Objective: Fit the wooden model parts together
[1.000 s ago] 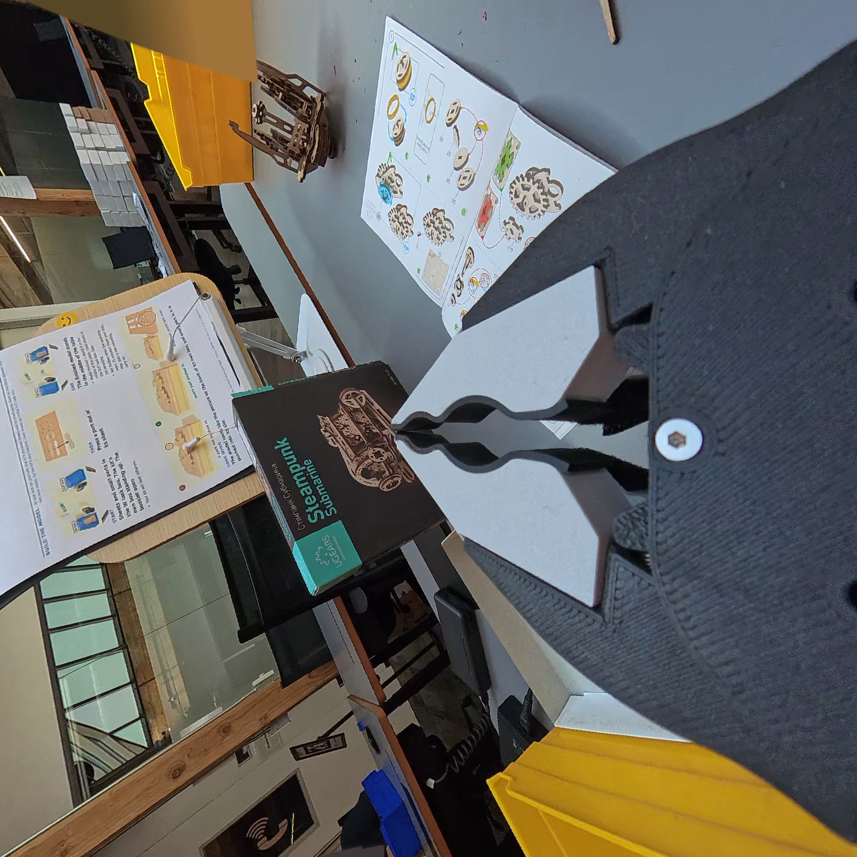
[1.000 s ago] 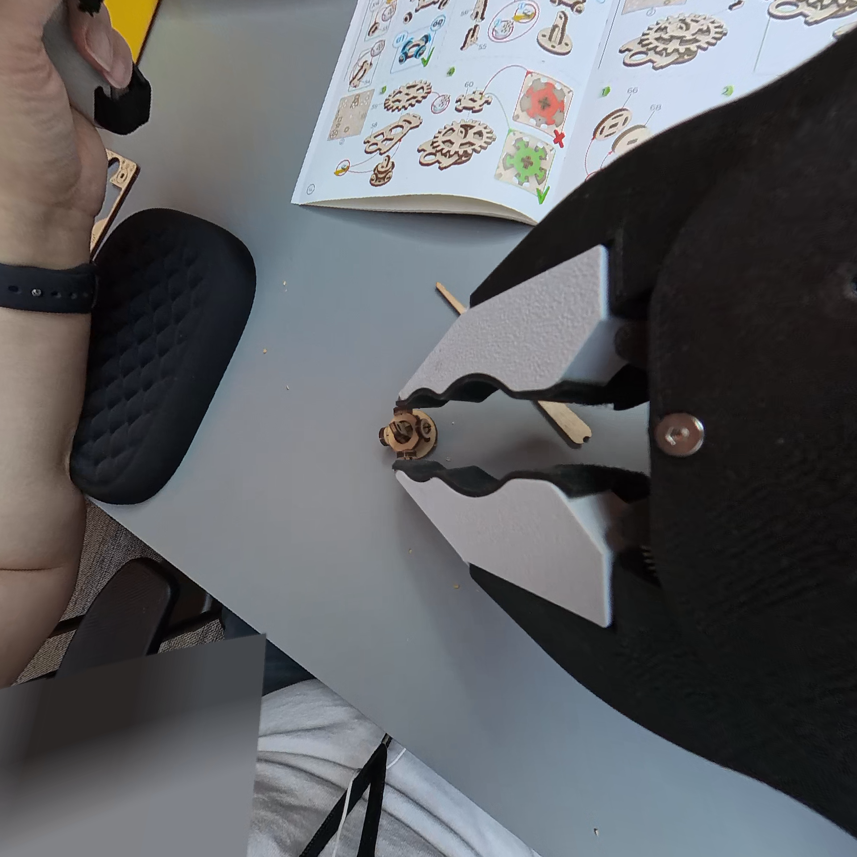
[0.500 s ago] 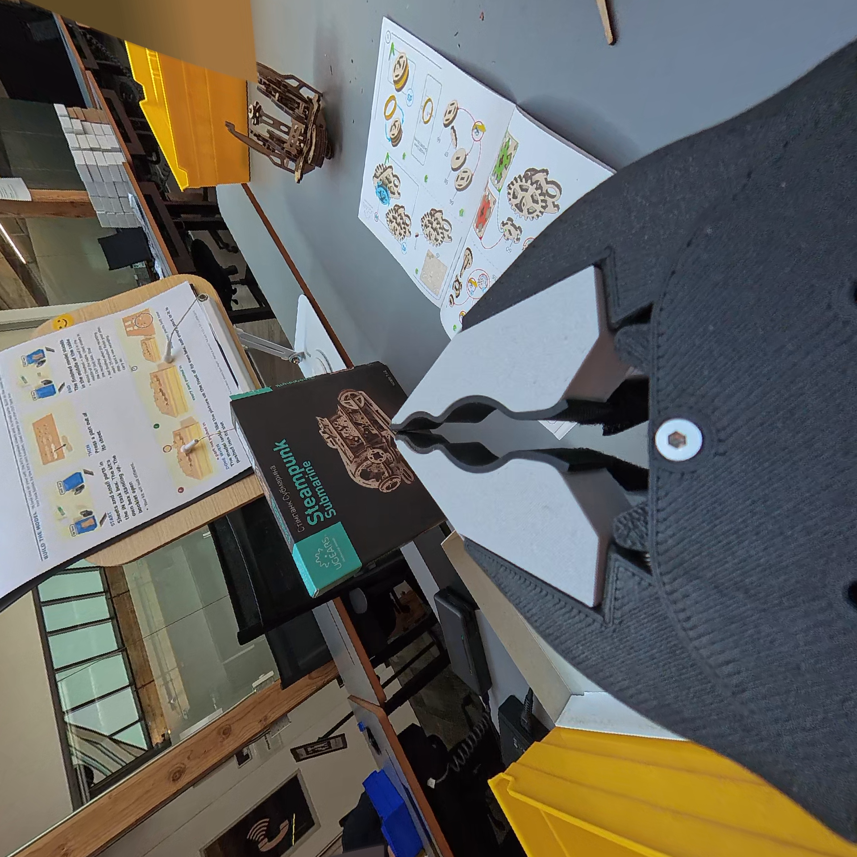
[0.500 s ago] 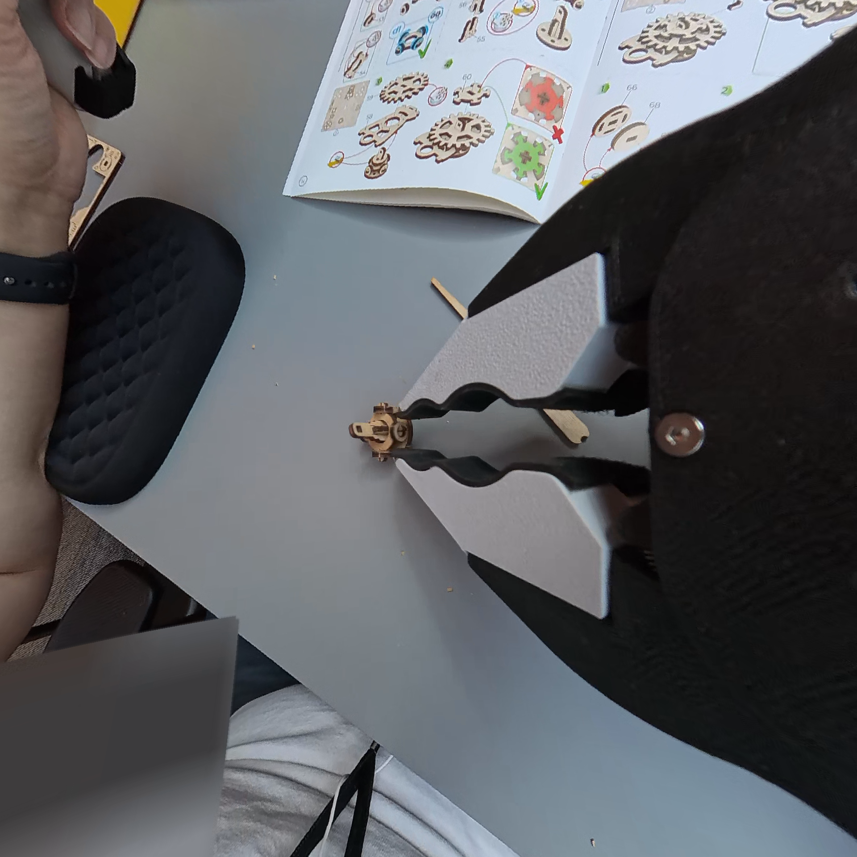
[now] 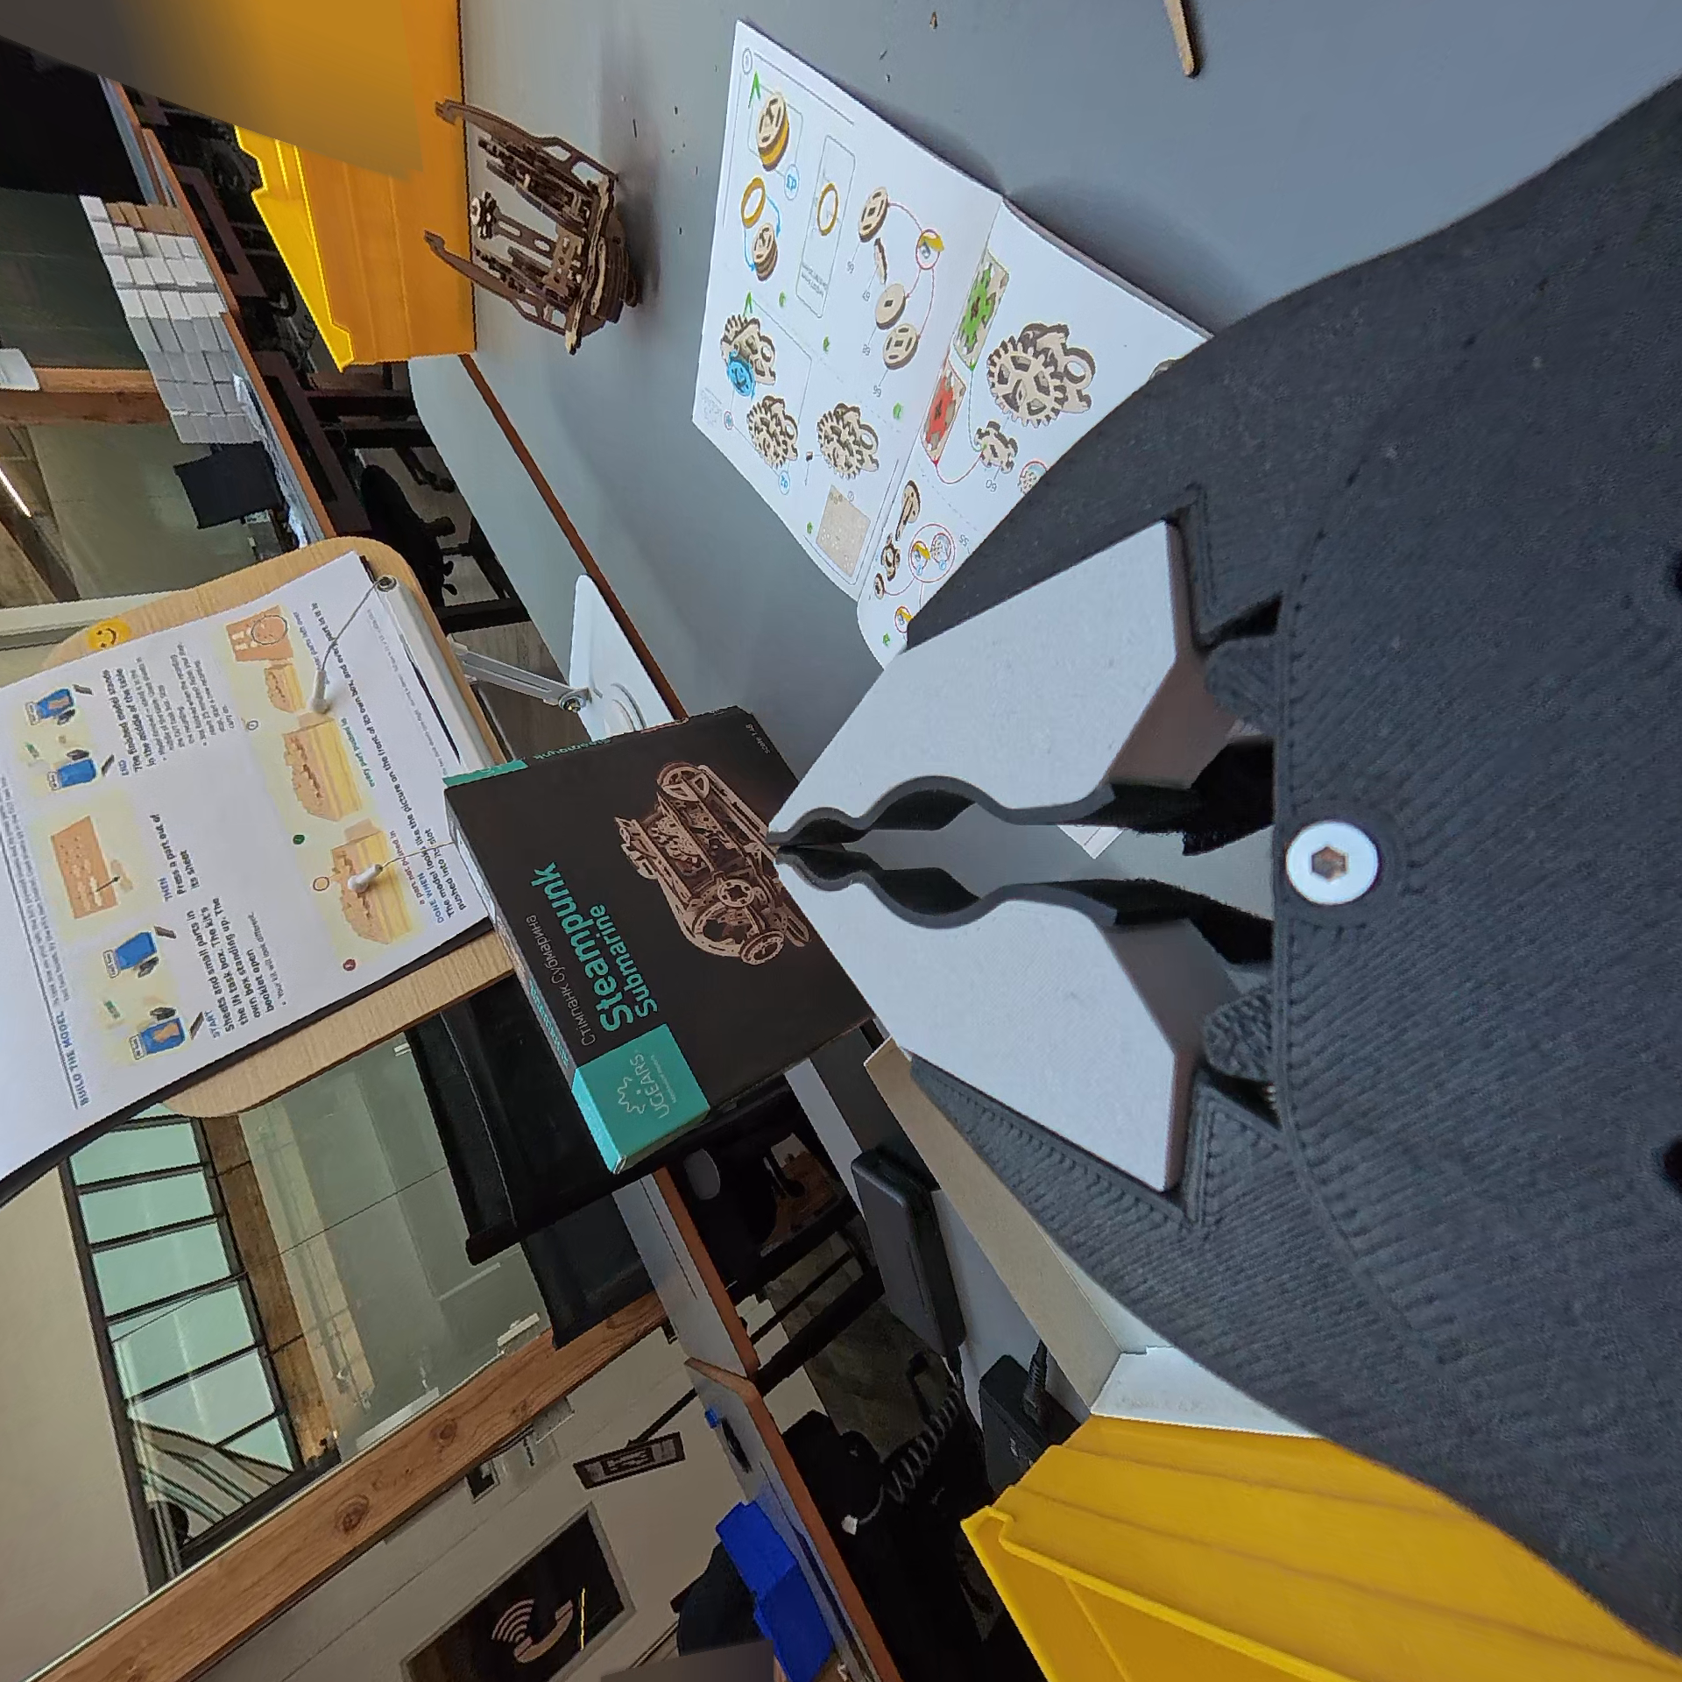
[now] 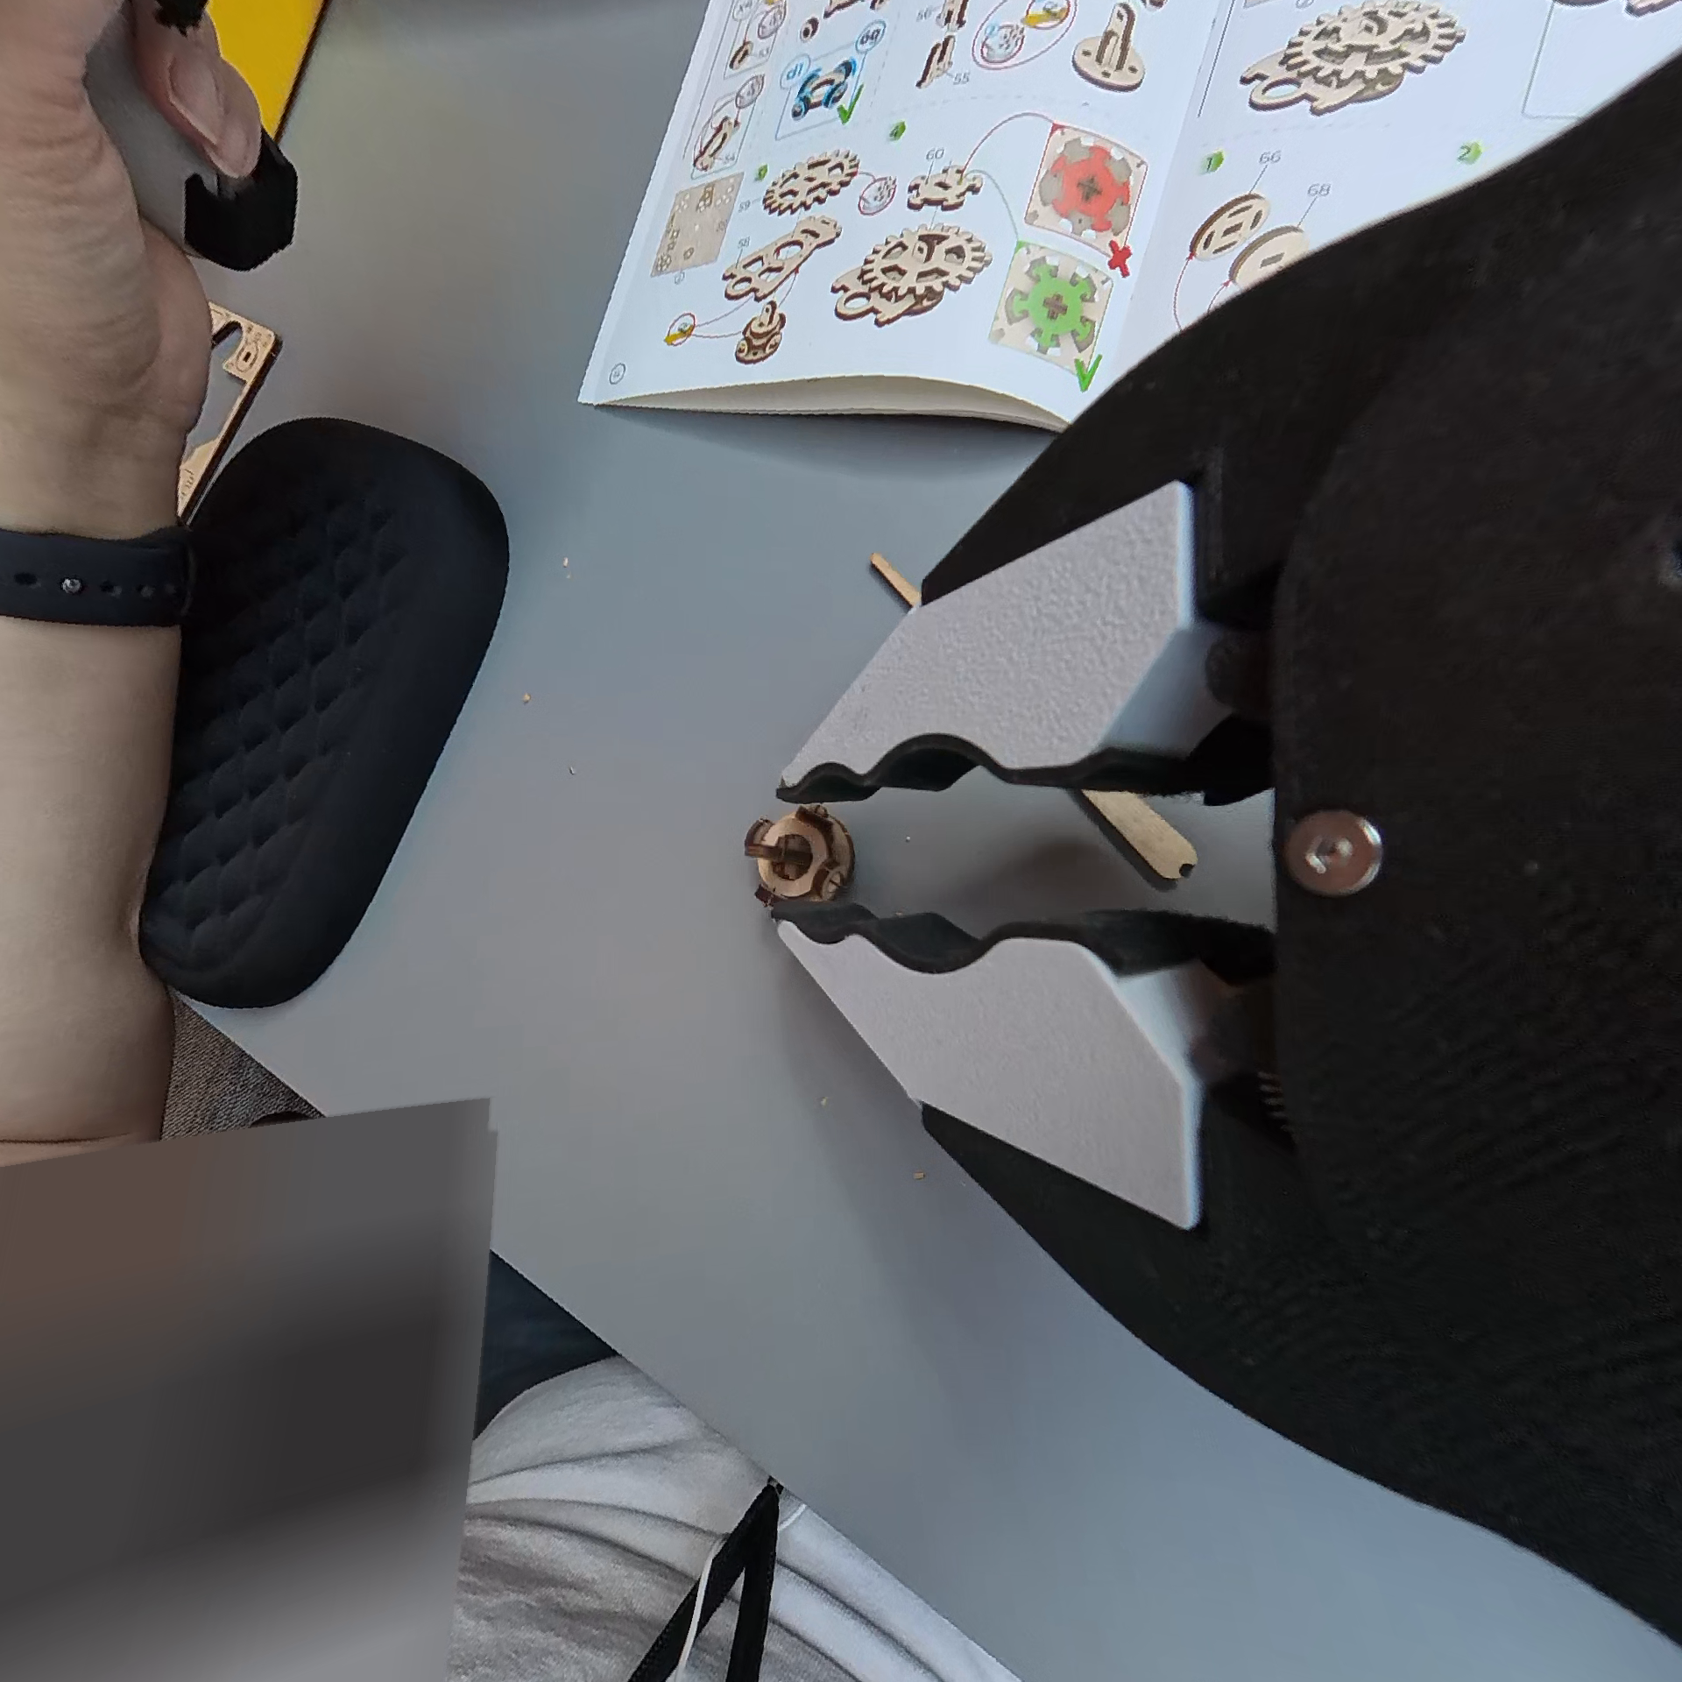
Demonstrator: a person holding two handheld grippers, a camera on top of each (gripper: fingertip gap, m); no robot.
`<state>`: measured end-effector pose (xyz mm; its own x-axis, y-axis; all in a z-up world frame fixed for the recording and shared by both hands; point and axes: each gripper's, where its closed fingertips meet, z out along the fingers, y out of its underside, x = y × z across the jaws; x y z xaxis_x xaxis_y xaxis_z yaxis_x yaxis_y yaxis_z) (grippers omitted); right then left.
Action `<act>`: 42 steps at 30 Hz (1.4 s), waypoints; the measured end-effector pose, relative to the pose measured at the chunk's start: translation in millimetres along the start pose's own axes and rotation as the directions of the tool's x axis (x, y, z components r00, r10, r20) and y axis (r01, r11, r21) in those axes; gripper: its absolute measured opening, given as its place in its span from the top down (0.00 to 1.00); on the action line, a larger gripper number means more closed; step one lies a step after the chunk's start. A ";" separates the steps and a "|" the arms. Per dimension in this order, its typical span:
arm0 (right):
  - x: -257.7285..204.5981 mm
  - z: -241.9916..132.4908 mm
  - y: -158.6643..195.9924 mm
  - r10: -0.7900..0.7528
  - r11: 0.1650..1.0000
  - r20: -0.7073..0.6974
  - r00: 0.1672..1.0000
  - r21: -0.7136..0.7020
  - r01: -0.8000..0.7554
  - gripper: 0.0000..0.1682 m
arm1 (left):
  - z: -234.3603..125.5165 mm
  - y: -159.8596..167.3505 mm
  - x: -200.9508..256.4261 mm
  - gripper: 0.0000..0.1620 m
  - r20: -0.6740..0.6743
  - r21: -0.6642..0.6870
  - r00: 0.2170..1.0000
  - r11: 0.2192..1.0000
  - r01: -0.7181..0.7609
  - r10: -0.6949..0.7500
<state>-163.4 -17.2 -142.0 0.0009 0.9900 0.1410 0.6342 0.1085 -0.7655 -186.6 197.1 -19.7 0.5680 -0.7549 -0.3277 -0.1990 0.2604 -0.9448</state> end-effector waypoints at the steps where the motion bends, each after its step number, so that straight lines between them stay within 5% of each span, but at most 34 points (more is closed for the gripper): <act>1: -0.2 -0.2 0.0 0.001 1.000 0.002 1.000 0.001 -0.001 0.88 | 0.1 0.1 0.2 1.00 -0.001 0.000 1.000 1.000 0.000 0.000; 19: -1.4 1.5 0.3 -0.005 1.000 0.005 1.000 0.002 0.005 0.95 | 0.0 0.4 1.0 1.00 -0.003 -0.004 1.000 1.000 -0.007 0.007; 25: 8.4 -17.3 -10.2 -0.009 0.996 -0.020 1.000 0.092 0.011 0.93 | -0.5 0.3 0.4 1.00 -0.002 -0.004 1.000 1.000 -0.010 0.010; 31: 4.5 -15.7 1.5 -0.016 0.996 0.054 0.998 0.091 0.011 0.85 | 0.3 1.3 2.6 1.00 -0.010 -0.010 1.000 1.000 -0.016 0.016; 42: 0.4 -8.1 6.2 -0.030 0.998 0.059 0.998 0.063 0.026 0.84 | 1.2 2.6 7.2 1.00 -0.015 -0.022 0.998 0.998 -0.055 0.055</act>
<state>-153.2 -16.8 -141.7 -0.0639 0.9900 0.1261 0.5844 0.1395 -0.7994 -182.1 193.1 -24.6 0.5445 -0.7481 -0.3792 -0.2477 0.2885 -0.9249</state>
